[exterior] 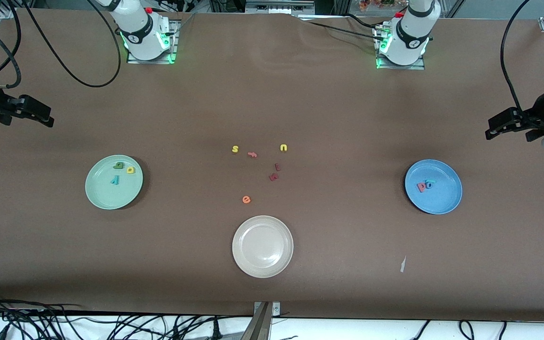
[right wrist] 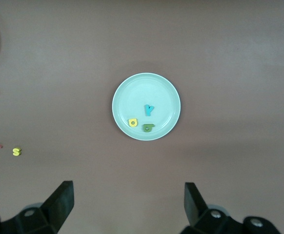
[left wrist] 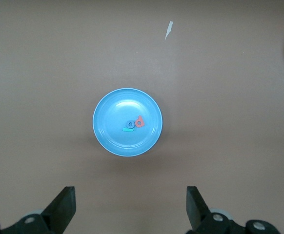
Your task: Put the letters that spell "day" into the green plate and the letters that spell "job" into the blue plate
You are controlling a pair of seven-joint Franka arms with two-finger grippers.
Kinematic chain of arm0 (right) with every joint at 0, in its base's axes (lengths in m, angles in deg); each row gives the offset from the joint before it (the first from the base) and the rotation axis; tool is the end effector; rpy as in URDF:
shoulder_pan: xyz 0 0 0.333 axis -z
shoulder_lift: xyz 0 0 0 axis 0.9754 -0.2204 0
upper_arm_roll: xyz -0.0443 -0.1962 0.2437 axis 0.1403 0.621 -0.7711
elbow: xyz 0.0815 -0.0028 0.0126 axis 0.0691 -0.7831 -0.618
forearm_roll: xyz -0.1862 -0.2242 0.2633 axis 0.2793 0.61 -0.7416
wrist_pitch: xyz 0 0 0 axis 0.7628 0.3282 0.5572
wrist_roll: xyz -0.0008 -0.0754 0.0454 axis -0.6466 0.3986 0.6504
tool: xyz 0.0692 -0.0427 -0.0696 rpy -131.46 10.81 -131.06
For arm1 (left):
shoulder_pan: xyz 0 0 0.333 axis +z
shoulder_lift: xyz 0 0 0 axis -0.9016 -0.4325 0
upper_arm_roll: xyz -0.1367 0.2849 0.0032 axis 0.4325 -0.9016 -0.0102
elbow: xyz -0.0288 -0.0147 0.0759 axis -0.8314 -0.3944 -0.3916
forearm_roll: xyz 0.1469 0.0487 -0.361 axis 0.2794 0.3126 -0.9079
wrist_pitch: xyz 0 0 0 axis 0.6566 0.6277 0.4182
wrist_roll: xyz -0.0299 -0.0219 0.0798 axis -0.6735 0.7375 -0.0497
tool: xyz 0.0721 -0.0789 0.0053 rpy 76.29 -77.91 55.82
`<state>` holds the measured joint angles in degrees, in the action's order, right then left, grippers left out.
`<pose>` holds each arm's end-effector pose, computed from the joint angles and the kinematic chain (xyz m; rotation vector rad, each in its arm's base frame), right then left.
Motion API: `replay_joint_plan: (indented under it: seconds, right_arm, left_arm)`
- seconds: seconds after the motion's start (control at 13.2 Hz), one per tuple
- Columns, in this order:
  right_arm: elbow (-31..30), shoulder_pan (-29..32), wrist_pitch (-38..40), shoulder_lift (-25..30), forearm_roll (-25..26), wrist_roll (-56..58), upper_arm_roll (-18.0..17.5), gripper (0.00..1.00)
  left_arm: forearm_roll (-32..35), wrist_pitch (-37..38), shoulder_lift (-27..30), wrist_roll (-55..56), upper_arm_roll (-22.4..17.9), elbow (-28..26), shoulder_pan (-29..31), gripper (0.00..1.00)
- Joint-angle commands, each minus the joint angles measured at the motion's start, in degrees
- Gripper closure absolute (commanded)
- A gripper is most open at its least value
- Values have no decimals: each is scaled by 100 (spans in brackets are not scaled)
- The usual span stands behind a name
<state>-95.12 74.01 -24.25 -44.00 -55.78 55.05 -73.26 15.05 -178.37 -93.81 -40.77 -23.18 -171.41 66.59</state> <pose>0.5771 0.0033 0.6047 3.1197 -0.0448 -0.0529 0.5813 0.0205 0.5850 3.1092 -0.0486 -0.0283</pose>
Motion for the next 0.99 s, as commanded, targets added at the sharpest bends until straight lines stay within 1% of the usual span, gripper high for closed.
replay_joint_plan:
  seconds: [0.0,0.91]
  right_arm:
    - [187,-26,49,-82,-50,83,-12,0]
    - [187,-8,49,-135,-50,57,5,0]
  left_arm:
    - [-59,-48,18,-478,4,-30,112,0]
    - [-59,-100,9,-479,22,-22,42,0]
